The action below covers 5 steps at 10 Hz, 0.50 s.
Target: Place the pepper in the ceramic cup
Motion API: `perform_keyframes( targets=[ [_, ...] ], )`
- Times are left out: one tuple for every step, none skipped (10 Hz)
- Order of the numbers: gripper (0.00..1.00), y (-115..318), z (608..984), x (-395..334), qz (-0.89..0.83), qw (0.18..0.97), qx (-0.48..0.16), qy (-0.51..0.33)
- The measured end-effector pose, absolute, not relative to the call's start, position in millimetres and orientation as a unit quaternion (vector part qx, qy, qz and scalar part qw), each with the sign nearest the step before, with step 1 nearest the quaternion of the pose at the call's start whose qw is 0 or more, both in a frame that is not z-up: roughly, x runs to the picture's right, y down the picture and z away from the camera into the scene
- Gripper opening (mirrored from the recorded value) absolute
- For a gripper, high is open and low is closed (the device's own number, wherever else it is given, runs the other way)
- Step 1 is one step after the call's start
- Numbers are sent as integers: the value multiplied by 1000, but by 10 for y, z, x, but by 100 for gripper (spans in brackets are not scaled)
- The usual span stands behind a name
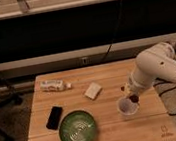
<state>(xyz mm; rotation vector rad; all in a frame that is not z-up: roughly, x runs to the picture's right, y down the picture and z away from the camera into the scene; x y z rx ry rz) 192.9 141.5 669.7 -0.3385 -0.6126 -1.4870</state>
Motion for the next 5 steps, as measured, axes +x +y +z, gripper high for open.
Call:
perform_keyframes(
  targets=[
    [26,1452,6669,1920,-664,676,-152,-279],
    [37,1489,6644,1921,-665,673,-156,-284],
    [47,1520,6642,1922,-665,670,-159,-289],
    [57,1555,6652,1921,-664,669,-162,-293],
    [69,1598,6662,1924,-663,666,-166,-298]
  ],
)
